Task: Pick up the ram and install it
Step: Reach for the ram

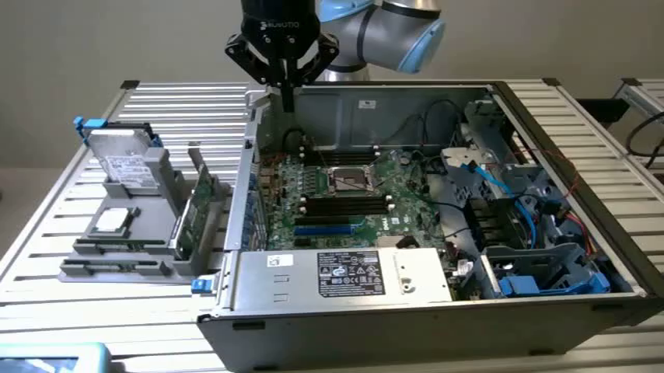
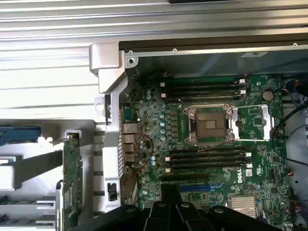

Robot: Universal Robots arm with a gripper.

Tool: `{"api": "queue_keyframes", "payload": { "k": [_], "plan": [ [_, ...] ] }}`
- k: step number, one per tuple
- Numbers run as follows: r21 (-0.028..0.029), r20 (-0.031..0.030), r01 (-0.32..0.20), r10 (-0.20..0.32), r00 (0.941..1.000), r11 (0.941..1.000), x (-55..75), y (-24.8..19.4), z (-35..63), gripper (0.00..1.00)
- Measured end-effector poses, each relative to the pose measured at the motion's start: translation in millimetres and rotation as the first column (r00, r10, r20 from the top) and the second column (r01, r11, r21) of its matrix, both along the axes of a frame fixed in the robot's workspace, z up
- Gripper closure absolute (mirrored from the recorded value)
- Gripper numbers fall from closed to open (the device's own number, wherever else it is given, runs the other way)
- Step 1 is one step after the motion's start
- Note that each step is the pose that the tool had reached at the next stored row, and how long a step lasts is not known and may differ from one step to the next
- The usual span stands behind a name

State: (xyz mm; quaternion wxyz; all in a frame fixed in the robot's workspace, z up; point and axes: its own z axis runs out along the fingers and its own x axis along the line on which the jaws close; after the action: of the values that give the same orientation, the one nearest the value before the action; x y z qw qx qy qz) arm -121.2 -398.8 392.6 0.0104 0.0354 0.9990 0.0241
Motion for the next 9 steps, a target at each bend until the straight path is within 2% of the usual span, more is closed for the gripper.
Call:
{"api": "queue_keyframes", "payload": {
  "k": [9],
  "plan": [
    [-0.0001, -0.0001, 0.0, 0.0, 1.0, 1.0, 0.0, 0.0, 0.0, 0.89]
  ]
}}
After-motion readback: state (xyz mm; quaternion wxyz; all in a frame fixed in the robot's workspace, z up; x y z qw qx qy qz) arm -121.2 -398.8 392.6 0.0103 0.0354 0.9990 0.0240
